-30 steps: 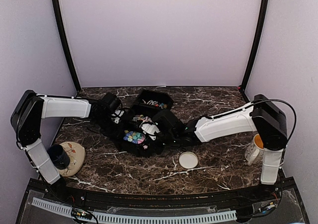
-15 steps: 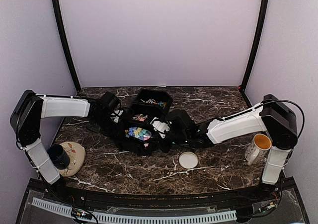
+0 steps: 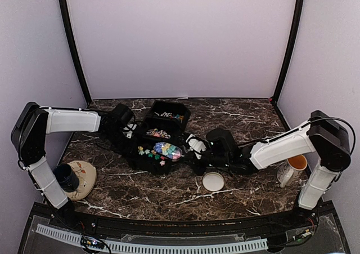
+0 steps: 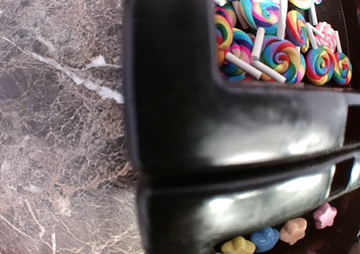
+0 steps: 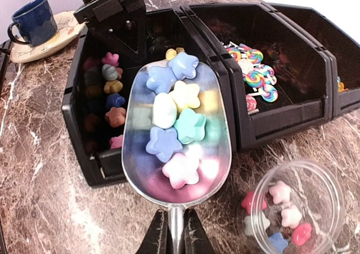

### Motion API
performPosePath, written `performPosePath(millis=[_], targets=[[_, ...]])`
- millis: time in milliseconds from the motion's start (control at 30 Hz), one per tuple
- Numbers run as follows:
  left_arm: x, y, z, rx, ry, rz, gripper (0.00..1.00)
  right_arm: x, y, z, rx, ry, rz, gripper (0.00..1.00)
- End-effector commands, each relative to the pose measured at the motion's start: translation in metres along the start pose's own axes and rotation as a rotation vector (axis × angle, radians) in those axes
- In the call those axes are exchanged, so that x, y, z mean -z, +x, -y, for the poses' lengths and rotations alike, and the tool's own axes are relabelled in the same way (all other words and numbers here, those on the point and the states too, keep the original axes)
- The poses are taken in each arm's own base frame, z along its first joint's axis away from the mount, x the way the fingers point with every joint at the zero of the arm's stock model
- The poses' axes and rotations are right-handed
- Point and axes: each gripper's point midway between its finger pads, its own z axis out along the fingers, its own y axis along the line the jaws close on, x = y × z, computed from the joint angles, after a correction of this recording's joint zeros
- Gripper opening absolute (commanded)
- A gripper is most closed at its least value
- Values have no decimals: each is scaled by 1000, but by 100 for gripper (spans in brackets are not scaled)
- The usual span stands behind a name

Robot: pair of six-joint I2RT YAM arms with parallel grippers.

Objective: Pack the candies
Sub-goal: Place the fake candies in the packing box.

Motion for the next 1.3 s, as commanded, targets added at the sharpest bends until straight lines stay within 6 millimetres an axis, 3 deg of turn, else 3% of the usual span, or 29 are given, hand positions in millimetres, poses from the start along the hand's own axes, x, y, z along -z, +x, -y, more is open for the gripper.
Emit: performPosePath(millis=[0,400,567,800,1267], targets=[[52,-60,31,-46,112,254,0,29,-43,9,9,40,230,0],[51,-59,32,-46,117,249,0,48,-52,19,54,119,358,0],[52,-60,33,-49,121,252,0,67,-63,32,95,206,341,0],[54,-60,34,-50,129,255,0,93,-51,51,91,310,283,0],[56,-61,35,-49,130,260,0,125,-15,78,23,432,60,0]])
